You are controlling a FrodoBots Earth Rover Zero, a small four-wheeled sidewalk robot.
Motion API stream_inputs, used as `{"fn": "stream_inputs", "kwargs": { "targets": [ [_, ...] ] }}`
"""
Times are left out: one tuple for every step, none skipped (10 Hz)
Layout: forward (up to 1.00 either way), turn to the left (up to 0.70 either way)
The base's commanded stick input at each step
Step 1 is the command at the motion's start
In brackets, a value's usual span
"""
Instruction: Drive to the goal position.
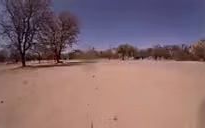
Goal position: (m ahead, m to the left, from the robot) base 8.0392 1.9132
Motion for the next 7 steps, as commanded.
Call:
{"fn": "stream_inputs", "kwargs": {
  "targets": [
    [1.00,0.00],
    [1.00,0.00],
    [1.00,0.00],
    [1.00,0.00],
    [1.00,0.00],
    [1.00,0.00],
    [1.00,0.00]
  ]
}}
